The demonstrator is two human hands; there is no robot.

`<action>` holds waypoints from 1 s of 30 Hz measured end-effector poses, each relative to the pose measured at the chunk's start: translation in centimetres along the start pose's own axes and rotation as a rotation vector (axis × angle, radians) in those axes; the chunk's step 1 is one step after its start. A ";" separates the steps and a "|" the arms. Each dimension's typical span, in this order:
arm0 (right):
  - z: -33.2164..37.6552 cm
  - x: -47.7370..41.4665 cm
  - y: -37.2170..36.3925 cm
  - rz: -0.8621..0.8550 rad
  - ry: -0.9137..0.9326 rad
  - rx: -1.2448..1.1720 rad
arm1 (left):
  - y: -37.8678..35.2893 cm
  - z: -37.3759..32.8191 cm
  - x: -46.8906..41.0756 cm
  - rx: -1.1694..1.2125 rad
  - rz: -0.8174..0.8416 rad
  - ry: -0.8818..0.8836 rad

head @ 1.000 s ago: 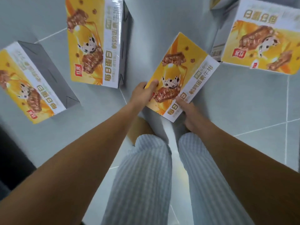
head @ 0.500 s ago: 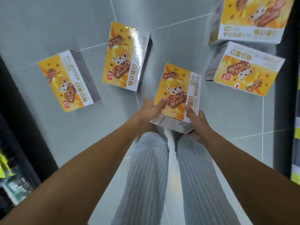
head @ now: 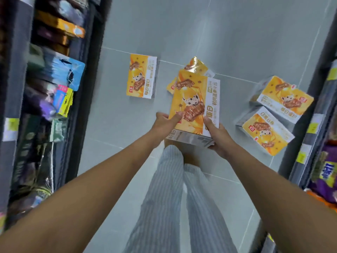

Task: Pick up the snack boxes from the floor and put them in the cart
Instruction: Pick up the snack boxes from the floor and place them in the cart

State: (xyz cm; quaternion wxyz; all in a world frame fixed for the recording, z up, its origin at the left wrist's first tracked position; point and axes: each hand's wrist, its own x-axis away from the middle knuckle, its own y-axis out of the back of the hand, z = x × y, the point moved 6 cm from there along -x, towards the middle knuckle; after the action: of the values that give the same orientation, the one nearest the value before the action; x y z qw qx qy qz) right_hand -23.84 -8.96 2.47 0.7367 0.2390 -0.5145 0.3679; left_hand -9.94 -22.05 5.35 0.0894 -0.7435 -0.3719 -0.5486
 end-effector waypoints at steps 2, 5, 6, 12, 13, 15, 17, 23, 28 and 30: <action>0.9 2.6 -1.8 0.053 0.019 0.084 | 2.3 1.0 3.1 0.057 -0.050 0.018; 1.8 6.7 -4.8 0.102 0.049 0.223 | 5.7 3.2 7.9 0.169 -0.132 0.016; 1.8 7.7 -5.6 0.116 0.060 0.256 | 6.4 4.1 8.9 0.201 -0.148 0.025; -0.5 15.4 -12.7 0.229 0.105 0.584 | 11.4 12.4 17.6 0.458 -0.327 0.093; -1.0 16.2 -13.4 0.231 0.109 0.623 | 11.7 13.5 18.6 0.486 -0.347 0.096; -2.9 18.4 -15.6 0.272 0.123 0.733 | 12.7 17.0 21.7 0.568 -0.406 0.116; -5.2 20.6 -17.7 0.326 0.132 0.800 | 13.4 20.4 24.8 0.653 -0.453 0.121; -14.8 28.6 -22.6 0.481 0.193 0.998 | 13.1 32.2 35.8 0.864 -0.612 0.145; -25.5 35.9 -24.1 0.620 0.207 1.129 | 10.5 43.1 45.7 1.005 -0.733 0.151; -30.4 39.0 -24.6 0.676 0.211 1.174 | 9.2 47.5 49.9 1.040 -0.771 0.148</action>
State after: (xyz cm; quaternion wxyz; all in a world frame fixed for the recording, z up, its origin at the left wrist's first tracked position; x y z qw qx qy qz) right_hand 21.01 9.69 28.74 0.3763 0.3879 -0.2015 0.8169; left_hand 37.73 19.84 33.71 0.2596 -0.3768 -0.8219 -0.3394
